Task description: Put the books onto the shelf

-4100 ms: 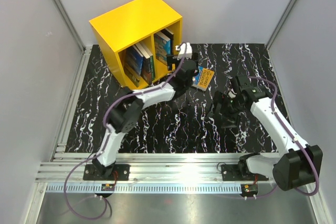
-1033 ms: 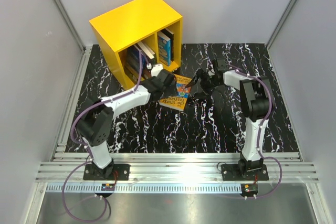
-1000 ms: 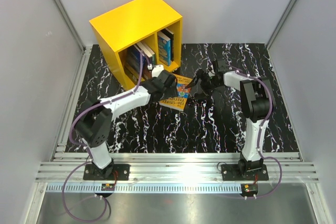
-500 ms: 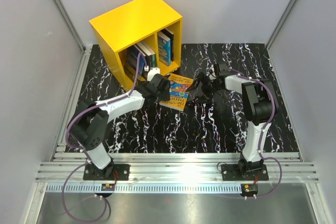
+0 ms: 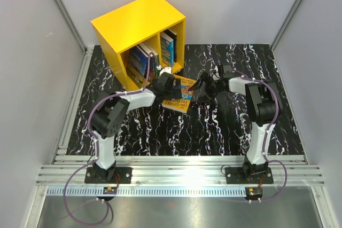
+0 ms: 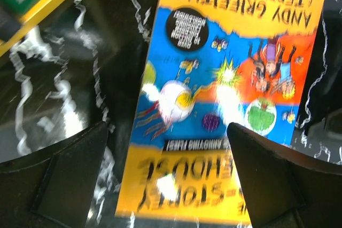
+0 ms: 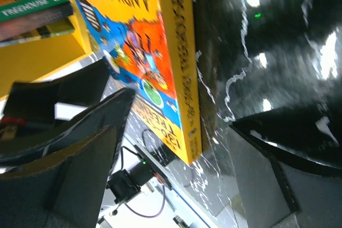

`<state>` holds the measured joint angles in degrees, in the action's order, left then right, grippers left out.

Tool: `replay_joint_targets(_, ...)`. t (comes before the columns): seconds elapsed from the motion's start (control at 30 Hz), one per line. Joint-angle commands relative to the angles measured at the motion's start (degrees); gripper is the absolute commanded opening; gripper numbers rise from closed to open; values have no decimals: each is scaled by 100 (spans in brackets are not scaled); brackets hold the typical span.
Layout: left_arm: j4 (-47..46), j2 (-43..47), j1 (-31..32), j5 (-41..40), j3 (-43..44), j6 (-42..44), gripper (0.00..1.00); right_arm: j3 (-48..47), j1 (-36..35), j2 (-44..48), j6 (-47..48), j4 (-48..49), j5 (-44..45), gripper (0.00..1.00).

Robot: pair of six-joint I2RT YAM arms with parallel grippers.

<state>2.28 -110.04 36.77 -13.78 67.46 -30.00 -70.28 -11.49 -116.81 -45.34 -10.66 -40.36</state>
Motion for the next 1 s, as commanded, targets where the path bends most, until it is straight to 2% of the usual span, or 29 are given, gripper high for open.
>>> replay_joint_targets(0.0, -606, -342, -100, 437, 285, -93, 98, -91, 32, -333, -36, 388, 265, 92)
replay_joint_targets(0.17, -668, -861, -197, 701, 617, -111, 97, -196, 32, -780, -430, 1011, 125, 93)
replay_joint_targets(0.27, -545, -1045, -197, 1068, 821, -68, 93, -241, 41, -1027, -546, 1256, 46, 88)
replay_joint_targets(0.3, -536, -1046, -127, 1131, 856, -59, 91, -214, 32, -1062, -546, 1302, 46, 81)
replay_joint_targets(0.33, -510, -1037, -83, 1193, 848, -41, 91, -118, 32, -1071, -546, 1355, 46, 65)
replay_joint_targets(0.43, -510, -906, 119, 1342, 673, -102, 90, 189, 15, -1098, -563, 1487, 55, 45)
replay_joint_targets(0.47, -510, -853, 172, 1352, 611, -172, 90, 286, -3, -1072, -572, 1540, 54, 43)
replay_joint_targets(0.6, -483, -398, 619, 1527, 137, -480, 89, 1015, -99, -659, -572, 1716, 72, 43)
replay_joint_targets(0.8, -641, 307, 1480, 1817, -848, -1016, 88, 2447, -205, 676, -792, 1909, 55, 44)
replay_joint_targets(0.87, -703, 492, 1604, 1958, -1058, -1226, 87, 2983, -240, 1210, -1036, 2372, -85, 45)
replay_joint_targets(0.97, -738, 737, 1684, 2011, -1113, -1447, 84, 3284, -345, 1442, -1178, 2665, -244, 47)
